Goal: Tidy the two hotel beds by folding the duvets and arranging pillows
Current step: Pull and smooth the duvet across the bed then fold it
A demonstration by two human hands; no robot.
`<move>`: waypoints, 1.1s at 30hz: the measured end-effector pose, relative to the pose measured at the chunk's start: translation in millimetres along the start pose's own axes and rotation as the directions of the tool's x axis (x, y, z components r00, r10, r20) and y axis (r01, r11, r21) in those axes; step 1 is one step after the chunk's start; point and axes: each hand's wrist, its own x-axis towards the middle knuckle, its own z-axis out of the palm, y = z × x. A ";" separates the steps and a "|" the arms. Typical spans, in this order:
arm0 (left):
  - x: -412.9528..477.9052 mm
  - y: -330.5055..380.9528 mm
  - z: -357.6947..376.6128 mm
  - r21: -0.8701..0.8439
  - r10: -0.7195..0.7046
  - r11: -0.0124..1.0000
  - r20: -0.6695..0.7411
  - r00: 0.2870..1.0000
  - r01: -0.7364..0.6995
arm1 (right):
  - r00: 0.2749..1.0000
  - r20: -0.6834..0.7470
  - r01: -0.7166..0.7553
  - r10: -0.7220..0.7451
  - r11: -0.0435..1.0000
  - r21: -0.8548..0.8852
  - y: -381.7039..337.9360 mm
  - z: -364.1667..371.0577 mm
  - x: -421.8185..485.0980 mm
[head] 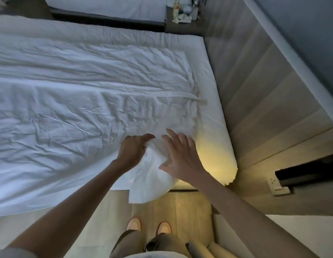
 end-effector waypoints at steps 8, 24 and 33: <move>22.6 -0.7 -24.9 0.067 0.002 0.998 -0.129 0.992 0.007 | 0.987 -0.139 -0.058 0.075 0.990 0.125 4.0 1.4 25.2; 30.4 -94.0 9.2 0.206 -0.076 0.975 -0.049 0.996 0.084 | 0.957 -0.021 -0.288 0.291 0.954 0.084 55.3 -42.0 201.0; 94.0 -167.0 -14.9 0.198 -0.105 0.974 -0.029 0.994 0.109 | 0.905 -0.097 -0.419 0.415 0.908 -0.026 81.4 -36.1 248.0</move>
